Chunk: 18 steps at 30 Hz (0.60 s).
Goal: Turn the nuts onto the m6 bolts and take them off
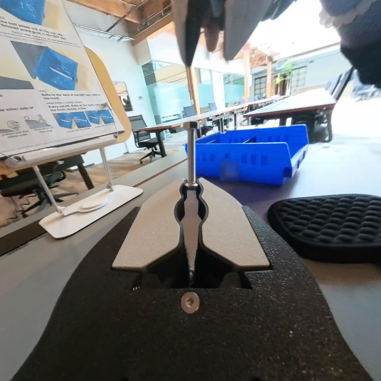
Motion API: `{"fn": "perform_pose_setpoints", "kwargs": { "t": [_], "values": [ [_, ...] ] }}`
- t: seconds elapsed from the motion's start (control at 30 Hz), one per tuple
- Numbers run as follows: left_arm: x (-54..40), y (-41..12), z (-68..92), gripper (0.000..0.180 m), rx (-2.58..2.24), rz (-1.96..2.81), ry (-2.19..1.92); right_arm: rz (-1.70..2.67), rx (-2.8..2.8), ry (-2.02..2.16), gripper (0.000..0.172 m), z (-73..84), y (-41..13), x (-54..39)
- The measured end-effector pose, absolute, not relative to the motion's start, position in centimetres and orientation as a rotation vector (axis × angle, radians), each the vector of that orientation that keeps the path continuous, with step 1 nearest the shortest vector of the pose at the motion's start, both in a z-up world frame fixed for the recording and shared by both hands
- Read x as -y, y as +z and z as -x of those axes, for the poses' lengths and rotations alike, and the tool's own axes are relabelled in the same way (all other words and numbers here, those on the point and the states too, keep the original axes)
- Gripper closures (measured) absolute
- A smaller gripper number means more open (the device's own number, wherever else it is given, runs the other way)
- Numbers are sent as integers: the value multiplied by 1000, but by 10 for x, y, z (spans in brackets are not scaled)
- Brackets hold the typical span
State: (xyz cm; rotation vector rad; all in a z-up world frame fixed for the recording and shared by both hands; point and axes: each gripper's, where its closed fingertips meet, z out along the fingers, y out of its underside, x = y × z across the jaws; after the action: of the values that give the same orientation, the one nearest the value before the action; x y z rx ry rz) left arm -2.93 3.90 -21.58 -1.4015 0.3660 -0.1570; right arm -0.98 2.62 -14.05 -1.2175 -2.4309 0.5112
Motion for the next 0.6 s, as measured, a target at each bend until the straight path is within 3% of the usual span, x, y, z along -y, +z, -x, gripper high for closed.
{"fn": "perform_pose_setpoints", "kwargs": {
  "t": [0.3,0.6],
  "values": [
    [-41,-222,22,173,-383,1414,-41,1223,2499,360,150,15,-180,-19],
    [-42,-224,28,173,-346,1434,-75,1213,2473,355,154,23,-186,-21]
  ]
}}
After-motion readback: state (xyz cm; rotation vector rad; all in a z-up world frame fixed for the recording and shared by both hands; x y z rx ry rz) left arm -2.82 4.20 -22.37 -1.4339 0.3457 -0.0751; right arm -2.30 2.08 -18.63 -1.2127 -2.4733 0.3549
